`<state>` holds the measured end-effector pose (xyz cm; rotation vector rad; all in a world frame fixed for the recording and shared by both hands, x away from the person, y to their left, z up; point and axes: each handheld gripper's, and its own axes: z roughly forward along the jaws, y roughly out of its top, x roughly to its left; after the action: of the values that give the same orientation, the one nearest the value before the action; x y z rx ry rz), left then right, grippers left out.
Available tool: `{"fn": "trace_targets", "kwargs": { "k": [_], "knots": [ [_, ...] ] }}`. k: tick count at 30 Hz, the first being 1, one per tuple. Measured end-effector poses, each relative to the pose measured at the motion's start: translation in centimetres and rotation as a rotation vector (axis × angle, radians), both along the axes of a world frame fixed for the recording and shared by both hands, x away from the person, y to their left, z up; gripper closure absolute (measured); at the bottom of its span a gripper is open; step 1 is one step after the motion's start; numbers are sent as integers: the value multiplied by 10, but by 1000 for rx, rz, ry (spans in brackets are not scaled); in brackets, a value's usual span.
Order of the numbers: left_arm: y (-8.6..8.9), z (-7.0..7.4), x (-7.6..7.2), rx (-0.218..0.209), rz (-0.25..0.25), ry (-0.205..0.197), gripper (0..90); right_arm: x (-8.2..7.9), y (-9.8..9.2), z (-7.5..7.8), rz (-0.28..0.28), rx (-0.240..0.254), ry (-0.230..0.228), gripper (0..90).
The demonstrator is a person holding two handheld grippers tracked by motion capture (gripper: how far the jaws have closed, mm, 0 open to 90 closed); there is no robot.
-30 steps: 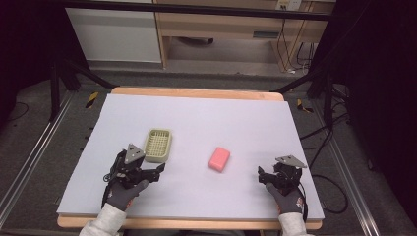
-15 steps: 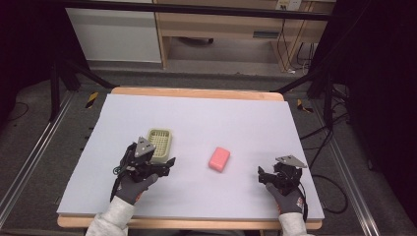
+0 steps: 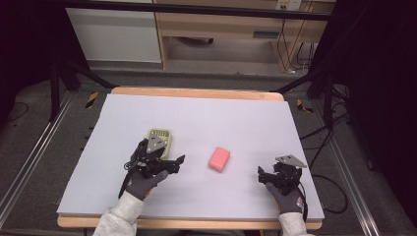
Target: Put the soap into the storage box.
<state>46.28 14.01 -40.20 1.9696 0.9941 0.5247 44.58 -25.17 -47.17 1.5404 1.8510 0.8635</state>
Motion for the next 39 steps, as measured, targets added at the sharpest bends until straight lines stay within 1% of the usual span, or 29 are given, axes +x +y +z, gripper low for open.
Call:
{"fn": "trace_targets", "kwargs": {
  "k": [2,3,5,7,8,10,11,12,17,18,21,22,32,35,38,39],
  "knots": [
    [-7,1,2,10,-13,3,172,0,0,0,0,1,3,72],
    [-7,1,2,10,-13,3,172,0,0,0,1,0,0,72],
    [-13,1,3,13,-24,7,172,0,0,0,2,-1,2,72],
    [-16,0,4,15,-30,9,172,0,0,0,2,-1,3,72],
    [-18,-1,5,9,-30,13,172,0,0,0,1,0,3,72],
    [-22,-2,7,19,-40,19,172,1,0,0,2,-1,5,72],
    [-22,-2,7,19,-40,19,172,1,0,0,2,-1,5,72],
    [-25,-2,8,8,-39,20,172,1,1,0,3,-1,6,72],
    [-35,-3,11,12,-48,24,173,1,1,0,2,0,7,72],
    [-37,-3,12,18,-54,27,173,1,1,0,2,-1,7,72],
    [-43,-4,13,11,-57,30,173,1,1,0,3,0,8,72],
    [-46,-5,15,20,-61,33,173,1,1,0,2,0,8,72],
    [-63,-9,19,33,-76,48,173,2,1,0,1,0,11,72],
    [-66,-10,20,35,-79,51,173,2,1,0,2,-2,11,72],
    [-75,-11,24,39,-87,59,173,2,1,0,2,2,9,72],
    [-78,-10,26,47,-89,62,174,2,1,0,4,8,7,72]
  ]
}}
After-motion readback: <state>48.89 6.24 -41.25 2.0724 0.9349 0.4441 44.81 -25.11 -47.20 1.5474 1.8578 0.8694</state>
